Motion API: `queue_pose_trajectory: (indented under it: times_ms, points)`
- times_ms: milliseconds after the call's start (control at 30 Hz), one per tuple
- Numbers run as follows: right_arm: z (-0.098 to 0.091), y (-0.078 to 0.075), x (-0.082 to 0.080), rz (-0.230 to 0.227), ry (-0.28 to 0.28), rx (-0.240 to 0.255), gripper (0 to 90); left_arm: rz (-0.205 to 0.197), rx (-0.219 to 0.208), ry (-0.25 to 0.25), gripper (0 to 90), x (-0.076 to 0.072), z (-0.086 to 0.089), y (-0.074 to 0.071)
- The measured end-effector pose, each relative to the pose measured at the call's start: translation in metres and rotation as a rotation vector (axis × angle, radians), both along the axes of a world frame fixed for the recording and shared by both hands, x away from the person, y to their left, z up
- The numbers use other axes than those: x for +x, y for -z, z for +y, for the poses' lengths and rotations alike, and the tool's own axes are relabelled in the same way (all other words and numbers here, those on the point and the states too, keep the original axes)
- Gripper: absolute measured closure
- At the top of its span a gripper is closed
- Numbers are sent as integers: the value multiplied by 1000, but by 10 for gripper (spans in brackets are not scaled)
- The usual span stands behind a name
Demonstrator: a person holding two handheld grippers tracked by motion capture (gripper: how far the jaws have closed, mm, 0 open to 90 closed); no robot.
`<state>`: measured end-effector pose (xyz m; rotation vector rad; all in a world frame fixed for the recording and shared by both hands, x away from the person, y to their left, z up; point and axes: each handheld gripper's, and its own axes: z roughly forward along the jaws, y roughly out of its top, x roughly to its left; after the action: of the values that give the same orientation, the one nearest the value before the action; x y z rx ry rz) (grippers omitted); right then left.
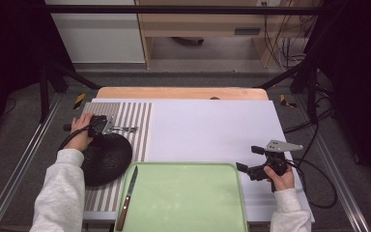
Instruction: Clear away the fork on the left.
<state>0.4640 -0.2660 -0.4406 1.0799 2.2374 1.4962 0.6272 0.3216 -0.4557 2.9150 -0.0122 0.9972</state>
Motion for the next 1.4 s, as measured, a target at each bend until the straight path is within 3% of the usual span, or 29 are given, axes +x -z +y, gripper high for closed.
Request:
queue_pose_trajectory:
  times_ms: [333, 500, 800, 1233, 1400]
  points:
    - [0, 0, 0, 0, -1, 2, 6, 3, -2, 27, 721, 2, -7, 3]
    - [0, 0, 0, -1, 0, 2, 6, 1, 30, 67, 738, 2, -9, 5]
    - [0, -1, 0, -3, 1, 3, 6, 0, 32, 77, 762, 1, -9, 5]
    - [-1, -1, 0, -4, 2, 2, 6, -9, 37, 54, 765, -3, -8, 2]
    - [-1, -1, 0, -4, 2, 3, 6, -44, 9, 35, 765, -8, -6, -7]
